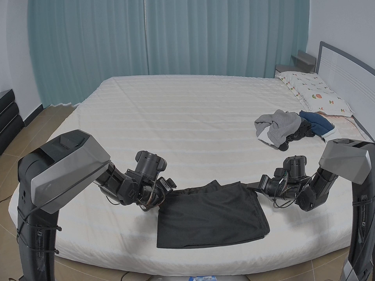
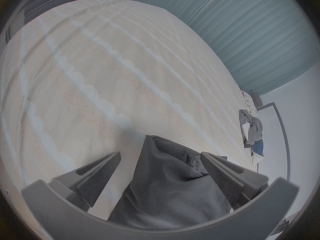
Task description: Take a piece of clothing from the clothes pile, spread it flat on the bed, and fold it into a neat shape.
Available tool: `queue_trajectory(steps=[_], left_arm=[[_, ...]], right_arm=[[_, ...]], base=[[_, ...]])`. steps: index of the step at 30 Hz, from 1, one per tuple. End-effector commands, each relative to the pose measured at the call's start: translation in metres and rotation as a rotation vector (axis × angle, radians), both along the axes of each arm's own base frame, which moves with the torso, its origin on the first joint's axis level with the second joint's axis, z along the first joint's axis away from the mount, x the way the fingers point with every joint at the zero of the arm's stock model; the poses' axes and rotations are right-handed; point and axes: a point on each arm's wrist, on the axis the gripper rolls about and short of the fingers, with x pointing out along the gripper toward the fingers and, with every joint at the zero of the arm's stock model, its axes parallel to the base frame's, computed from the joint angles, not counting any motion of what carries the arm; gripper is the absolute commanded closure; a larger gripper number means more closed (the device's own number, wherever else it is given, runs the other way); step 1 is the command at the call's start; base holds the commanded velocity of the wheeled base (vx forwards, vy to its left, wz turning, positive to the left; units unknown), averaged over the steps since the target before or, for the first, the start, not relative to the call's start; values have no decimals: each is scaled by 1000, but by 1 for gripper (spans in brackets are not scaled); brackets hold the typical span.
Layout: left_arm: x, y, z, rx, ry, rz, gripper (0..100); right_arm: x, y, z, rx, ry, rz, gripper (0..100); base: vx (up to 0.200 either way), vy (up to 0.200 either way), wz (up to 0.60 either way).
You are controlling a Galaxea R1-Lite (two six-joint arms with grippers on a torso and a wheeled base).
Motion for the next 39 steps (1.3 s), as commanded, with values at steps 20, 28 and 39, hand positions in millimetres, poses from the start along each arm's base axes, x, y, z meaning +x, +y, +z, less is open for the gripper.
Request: queue_trajectory(steps=[20, 28, 39], left_arm=[[0, 0, -1, 1, 3, 3, 0], [0, 0, -1, 4, 2, -3, 100], [-1, -1, -1, 5, 3, -4, 100]], right_arm=[[10, -11, -4, 42, 16, -91, 100], [10, -11, -5, 41, 19, -91, 100], [10, -10, -6, 42, 20, -92, 100]], base=[[0, 0, 0], [0, 0, 0], [0, 0, 0]])
